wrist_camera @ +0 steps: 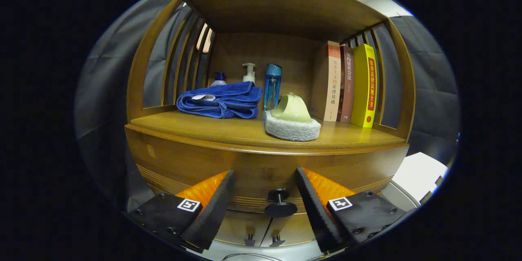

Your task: Pull open the drawer, take out the items inside it, and place them on the countertop above the cabinet.

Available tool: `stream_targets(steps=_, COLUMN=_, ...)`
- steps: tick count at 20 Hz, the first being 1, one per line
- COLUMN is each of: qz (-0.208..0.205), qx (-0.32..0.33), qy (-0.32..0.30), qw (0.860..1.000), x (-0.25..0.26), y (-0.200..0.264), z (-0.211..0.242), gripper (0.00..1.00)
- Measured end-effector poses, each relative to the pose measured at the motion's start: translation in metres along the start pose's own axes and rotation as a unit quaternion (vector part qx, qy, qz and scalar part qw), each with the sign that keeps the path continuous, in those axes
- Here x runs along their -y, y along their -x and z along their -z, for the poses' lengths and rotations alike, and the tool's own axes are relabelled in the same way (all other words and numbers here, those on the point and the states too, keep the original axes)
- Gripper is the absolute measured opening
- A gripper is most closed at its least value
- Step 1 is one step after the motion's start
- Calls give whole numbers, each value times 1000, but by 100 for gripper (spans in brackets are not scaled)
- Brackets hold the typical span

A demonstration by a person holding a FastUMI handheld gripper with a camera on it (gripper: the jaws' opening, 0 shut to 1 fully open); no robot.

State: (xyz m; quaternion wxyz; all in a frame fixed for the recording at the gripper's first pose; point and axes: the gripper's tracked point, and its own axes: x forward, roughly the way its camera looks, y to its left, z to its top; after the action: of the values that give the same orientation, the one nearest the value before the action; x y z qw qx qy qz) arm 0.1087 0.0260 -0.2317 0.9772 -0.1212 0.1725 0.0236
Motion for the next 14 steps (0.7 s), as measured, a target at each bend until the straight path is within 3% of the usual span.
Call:
stream_targets(steps=7, qz=-18, qx=3, qy=-24, qw=1000, x=6, y=30, z=0, gripper=99)
stream_targets(steps=14, qz=-2, qx=58, qy=-32, qw=998, x=70, y=77, z=-73, gripper=99)
